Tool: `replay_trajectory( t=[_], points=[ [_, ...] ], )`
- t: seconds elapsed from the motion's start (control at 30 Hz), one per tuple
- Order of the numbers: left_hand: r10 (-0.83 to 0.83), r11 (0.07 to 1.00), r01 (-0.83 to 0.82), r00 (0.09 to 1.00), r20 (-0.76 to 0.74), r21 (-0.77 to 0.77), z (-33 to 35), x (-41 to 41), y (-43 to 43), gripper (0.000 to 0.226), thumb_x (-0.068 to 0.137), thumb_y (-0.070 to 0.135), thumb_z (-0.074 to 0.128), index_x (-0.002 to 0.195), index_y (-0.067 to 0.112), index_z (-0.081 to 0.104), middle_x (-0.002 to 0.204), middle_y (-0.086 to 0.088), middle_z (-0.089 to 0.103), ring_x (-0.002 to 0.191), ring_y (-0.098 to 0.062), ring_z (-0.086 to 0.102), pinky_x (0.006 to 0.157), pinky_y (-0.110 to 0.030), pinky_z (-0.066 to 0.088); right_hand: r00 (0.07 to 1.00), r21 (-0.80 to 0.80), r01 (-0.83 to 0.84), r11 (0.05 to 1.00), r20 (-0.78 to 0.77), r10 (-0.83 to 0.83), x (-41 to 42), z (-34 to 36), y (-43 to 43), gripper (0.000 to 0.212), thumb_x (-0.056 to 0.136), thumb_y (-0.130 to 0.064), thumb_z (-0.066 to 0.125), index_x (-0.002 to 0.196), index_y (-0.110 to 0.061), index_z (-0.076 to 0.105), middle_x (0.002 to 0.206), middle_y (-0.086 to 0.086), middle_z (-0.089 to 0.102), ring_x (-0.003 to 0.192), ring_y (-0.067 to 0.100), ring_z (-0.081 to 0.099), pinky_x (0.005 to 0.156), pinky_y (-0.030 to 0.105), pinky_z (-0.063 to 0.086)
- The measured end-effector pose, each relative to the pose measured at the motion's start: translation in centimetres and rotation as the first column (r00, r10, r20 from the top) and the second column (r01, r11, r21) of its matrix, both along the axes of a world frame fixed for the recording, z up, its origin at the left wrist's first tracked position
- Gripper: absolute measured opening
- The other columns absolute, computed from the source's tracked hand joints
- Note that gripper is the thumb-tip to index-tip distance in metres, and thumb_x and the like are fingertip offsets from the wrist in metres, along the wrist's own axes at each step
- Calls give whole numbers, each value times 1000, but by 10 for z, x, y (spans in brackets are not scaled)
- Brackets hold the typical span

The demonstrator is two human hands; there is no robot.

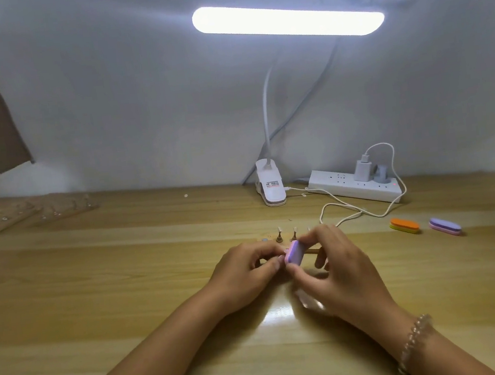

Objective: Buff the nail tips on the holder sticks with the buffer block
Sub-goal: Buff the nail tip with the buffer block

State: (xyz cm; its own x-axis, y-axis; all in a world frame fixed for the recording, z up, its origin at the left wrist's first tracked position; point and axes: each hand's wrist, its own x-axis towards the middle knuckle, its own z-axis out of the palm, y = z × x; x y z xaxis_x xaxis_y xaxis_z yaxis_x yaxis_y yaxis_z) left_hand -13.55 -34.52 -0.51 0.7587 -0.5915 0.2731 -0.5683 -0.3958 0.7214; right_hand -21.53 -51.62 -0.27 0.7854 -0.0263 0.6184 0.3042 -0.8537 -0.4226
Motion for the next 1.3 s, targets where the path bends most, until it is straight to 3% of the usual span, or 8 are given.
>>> replay_trajectory(
  t=[0.2, 0.33, 0.47, 0.6, 0.77, 0.93, 1.07, 1.3],
  points=[
    [-6, 1000, 6, 1000, -12, -3, 0, 0, 1, 20, 97, 13, 59, 96, 26, 74, 80, 20, 65, 73, -9, 55, 70, -32, 42, 1000, -119, -20, 993, 5, 21, -4, -3, 4, 34, 75, -34, 76, 100, -24, 56, 96, -13, 53, 71, 5, 50, 57, 25, 46],
    [0, 1000, 0, 1000, -2, -3, 2, -1, 0, 22, 97, 17, 60, 90, 35, 71, 80, 23, 65, 70, 0, 51, 69, -30, 40, 998, -14, 70, 997, 9, -70, 1, -1, -2, 32, 77, -31, 77, 100, -22, 57, 95, -12, 54, 75, 2, 48, 63, 25, 44],
    [-7, 1000, 7, 1000, -17, -10, 2, -1, 0, 20, 97, 13, 58, 95, 25, 74, 84, 17, 68, 81, -14, 61, 77, -38, 47, 1000, -126, -7, 992, 15, 9, -2, -4, 4, 33, 76, -33, 75, 100, -25, 54, 96, -15, 50, 73, 1, 48, 57, 22, 44],
    [-8, 1000, 8, 1000, 2, -15, 3, -1, 0, 31, 97, 16, 60, 81, 42, 66, 76, 22, 64, 74, -7, 54, 72, -36, 45, 997, -9, 71, 997, 21, -71, 2, -1, -1, 32, 77, -32, 76, 100, -22, 56, 96, -13, 54, 77, 6, 53, 62, 27, 46],
    [-12, 999, 11, 1000, -15, -41, 2, -2, 0, 17, 93, 23, 56, 92, 25, 73, 84, 15, 68, 83, -22, 62, 77, -40, 47, 1000, -108, -12, 994, 14, 14, -3, -2, 3, 32, 77, -37, 72, 100, -24, 54, 96, -13, 52, 75, 6, 51, 58, 26, 46],
    [-25, 999, 25, 1000, -1, -27, 1, -1, 1, 28, 97, 13, 59, 85, 36, 69, 81, 25, 65, 83, -9, 60, 78, -39, 48, 999, -104, 11, 995, 37, -7, -2, -3, 1, 35, 77, -29, 77, 101, -27, 51, 99, -13, 50, 74, 6, 51, 58, 25, 45],
    [-19, 999, 19, 1000, -11, -45, 1, 0, 0, 20, 97, 21, 58, 89, 34, 71, 84, 18, 67, 87, -24, 63, 87, -46, 50, 999, -47, 9, 999, 34, -7, 0, -3, 1, 35, 77, -28, 78, 103, -24, 54, 98, -14, 50, 75, 7, 53, 60, 28, 48],
    [-12, 999, 12, 1000, -17, -32, -3, 3, 0, 19, 96, 15, 60, 99, 26, 75, 83, 22, 68, 72, 1, 58, 67, -31, 44, 1000, -85, 10, 996, 27, -8, -1, -4, 3, 33, 78, -40, 71, 102, -26, 54, 97, -14, 52, 72, 6, 54, 56, 30, 49]
  ],
)
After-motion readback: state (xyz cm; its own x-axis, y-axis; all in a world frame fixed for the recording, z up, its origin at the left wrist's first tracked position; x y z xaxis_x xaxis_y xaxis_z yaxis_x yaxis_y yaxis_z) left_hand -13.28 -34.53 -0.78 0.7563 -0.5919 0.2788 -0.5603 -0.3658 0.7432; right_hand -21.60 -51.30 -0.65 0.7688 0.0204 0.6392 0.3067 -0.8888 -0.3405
